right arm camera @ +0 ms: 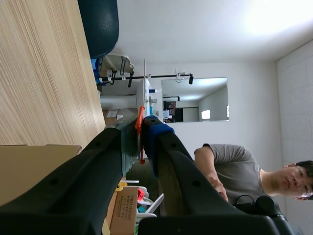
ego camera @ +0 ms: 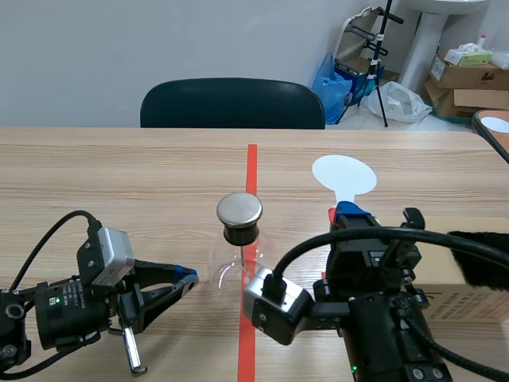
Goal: Do the electroscope experiment
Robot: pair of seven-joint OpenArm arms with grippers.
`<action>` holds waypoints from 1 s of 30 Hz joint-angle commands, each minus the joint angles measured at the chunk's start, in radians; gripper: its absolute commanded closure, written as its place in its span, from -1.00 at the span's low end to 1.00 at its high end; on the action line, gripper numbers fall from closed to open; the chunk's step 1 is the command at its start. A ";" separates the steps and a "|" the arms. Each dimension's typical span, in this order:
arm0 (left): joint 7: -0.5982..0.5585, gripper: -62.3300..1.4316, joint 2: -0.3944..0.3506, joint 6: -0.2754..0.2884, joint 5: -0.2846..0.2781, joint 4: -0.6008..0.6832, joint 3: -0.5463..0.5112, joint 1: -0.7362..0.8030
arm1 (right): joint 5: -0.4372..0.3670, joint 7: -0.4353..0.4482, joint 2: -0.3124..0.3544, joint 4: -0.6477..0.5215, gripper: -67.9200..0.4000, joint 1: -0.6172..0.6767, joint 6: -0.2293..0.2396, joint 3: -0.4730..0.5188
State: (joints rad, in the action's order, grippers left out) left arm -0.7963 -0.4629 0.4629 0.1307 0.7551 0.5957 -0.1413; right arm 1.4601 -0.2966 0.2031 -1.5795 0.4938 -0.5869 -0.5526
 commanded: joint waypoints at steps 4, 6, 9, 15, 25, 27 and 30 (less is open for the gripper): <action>-0.014 0.86 -0.001 -0.005 -0.014 0.009 0.000 0.000 | 0.001 0.002 0.007 -0.018 0.96 -0.014 -0.010 0.003; -0.014 0.86 -0.001 -0.005 -0.014 0.009 0.000 0.000 | 0.001 0.004 0.007 -0.018 0.96 -0.014 -0.010 0.003; -0.014 0.86 -0.001 -0.005 -0.014 0.009 0.000 0.000 | 0.001 0.008 0.007 -0.018 0.96 -0.014 -0.010 0.003; -0.014 0.86 -0.001 -0.005 -0.014 0.009 0.000 0.000 | 0.001 0.024 0.007 -0.018 0.96 -0.014 -0.010 0.003; -0.014 0.86 -0.001 -0.005 -0.014 0.009 0.000 0.000 | 0.001 0.029 0.007 -0.018 0.96 -0.014 -0.010 0.003; -0.014 0.86 -0.001 -0.005 -0.014 0.009 0.000 0.000 | 0.001 0.025 0.007 -0.018 0.96 -0.014 -0.010 0.003; -0.014 0.86 -0.001 -0.005 -0.014 0.009 0.000 0.000 | 0.001 0.026 0.007 -0.018 0.96 -0.014 -0.010 0.003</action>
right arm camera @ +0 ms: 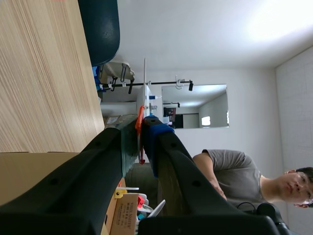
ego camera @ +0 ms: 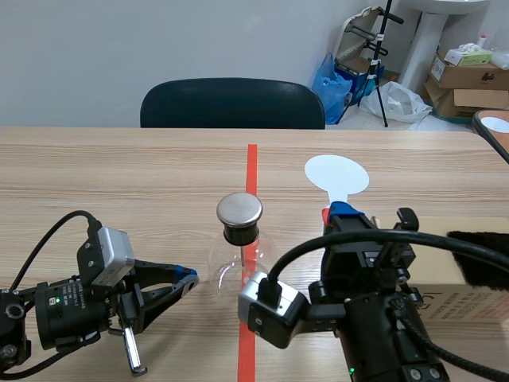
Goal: Do the electroscope experiment
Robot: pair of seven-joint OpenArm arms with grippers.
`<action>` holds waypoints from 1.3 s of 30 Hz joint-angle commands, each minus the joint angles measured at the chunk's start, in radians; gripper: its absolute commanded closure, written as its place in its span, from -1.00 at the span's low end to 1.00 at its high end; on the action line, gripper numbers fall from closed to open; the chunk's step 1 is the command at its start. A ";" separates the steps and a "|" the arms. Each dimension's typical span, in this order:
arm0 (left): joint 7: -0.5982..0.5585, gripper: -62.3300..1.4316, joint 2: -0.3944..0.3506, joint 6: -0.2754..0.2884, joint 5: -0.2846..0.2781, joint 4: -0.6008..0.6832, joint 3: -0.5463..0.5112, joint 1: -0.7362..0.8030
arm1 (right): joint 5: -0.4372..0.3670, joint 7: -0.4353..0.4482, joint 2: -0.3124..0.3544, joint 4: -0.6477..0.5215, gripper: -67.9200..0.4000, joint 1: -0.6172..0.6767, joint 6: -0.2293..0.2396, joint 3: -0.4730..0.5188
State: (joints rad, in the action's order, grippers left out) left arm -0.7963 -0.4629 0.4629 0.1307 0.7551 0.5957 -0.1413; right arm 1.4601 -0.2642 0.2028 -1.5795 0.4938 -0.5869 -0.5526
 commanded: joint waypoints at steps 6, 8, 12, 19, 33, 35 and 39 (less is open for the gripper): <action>-0.014 0.86 -0.001 -0.005 -0.014 0.009 0.000 0.000 | 0.001 -0.007 0.008 -0.018 0.96 -0.014 -0.010 0.003; -0.014 0.86 -0.001 -0.005 -0.014 0.009 0.000 0.000 | 0.001 -0.006 0.008 -0.018 0.96 -0.014 -0.010 0.003; -0.014 0.86 -0.001 -0.005 -0.014 0.009 0.000 0.000 | 0.001 -0.007 0.008 -0.018 0.96 -0.014 -0.010 0.003; -0.014 0.86 -0.001 -0.005 -0.014 0.009 0.000 0.000 | 0.001 -0.011 0.008 -0.018 0.96 -0.014 -0.010 0.003; -0.006 0.86 -0.001 -0.005 -0.014 0.009 0.000 0.000 | 0.001 -0.012 0.027 -0.018 0.96 -0.011 0.027 0.003; -0.006 0.86 -0.001 -0.005 -0.014 0.009 0.000 0.000 | 0.001 0.010 0.027 -0.018 0.96 -0.011 0.027 0.003; -0.006 0.86 -0.001 -0.005 -0.014 0.009 0.000 0.000 | 0.001 0.096 0.027 -0.018 0.96 -0.012 0.027 0.003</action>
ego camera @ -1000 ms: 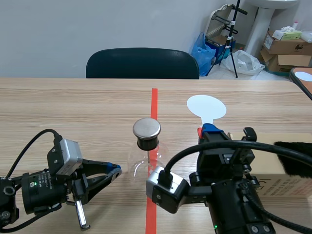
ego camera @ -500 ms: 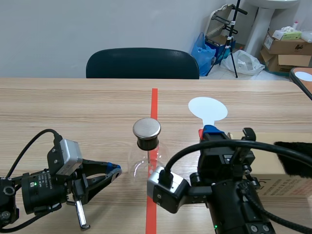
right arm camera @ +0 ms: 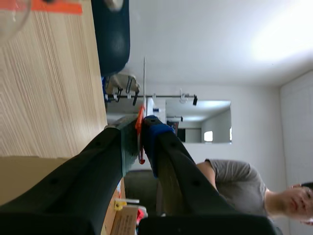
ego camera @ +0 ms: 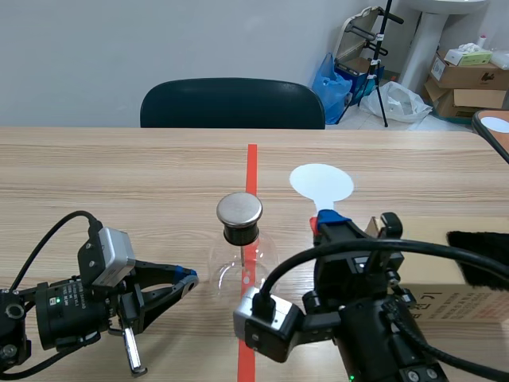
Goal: Do the electroscope experiment
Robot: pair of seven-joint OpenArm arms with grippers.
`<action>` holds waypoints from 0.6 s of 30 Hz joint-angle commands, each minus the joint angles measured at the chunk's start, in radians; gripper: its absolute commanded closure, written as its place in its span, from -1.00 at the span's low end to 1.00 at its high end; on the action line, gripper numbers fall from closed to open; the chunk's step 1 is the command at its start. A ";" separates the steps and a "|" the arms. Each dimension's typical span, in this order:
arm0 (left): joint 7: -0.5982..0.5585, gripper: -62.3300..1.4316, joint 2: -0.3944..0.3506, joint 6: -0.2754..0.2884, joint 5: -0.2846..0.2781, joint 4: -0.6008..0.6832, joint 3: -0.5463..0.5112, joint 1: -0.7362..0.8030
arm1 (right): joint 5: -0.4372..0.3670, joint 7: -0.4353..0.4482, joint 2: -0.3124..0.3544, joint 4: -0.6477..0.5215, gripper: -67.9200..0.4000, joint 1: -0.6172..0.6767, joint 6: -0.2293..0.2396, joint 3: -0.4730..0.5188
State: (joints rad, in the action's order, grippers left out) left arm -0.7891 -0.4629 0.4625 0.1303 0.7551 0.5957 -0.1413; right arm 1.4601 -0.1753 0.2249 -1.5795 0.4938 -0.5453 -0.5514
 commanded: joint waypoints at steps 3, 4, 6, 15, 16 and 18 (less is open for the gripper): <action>-0.013 0.86 -0.001 -0.005 -0.013 0.009 0.000 0.000 | 0.001 0.093 0.005 -0.018 0.96 -0.012 -0.014 0.002; -0.013 0.86 -0.001 -0.005 -0.013 0.009 0.000 0.000 | 0.001 0.122 0.005 -0.018 0.96 -0.012 -0.014 0.002; -0.013 0.86 -0.001 -0.005 -0.013 0.009 0.000 0.000 | 0.001 0.179 0.005 -0.018 0.96 -0.012 -0.014 0.002; -0.013 0.86 -0.001 -0.005 -0.013 0.009 0.000 0.000 | 0.001 0.331 0.005 -0.018 0.96 -0.012 -0.014 0.002; -0.013 0.86 -0.001 -0.005 -0.013 0.009 0.000 0.000 | 0.001 0.339 0.005 -0.018 0.96 -0.012 -0.014 0.002; -0.013 0.86 -0.001 -0.005 -0.013 0.009 0.000 0.000 | 0.001 0.351 0.005 -0.018 0.96 -0.012 -0.014 0.002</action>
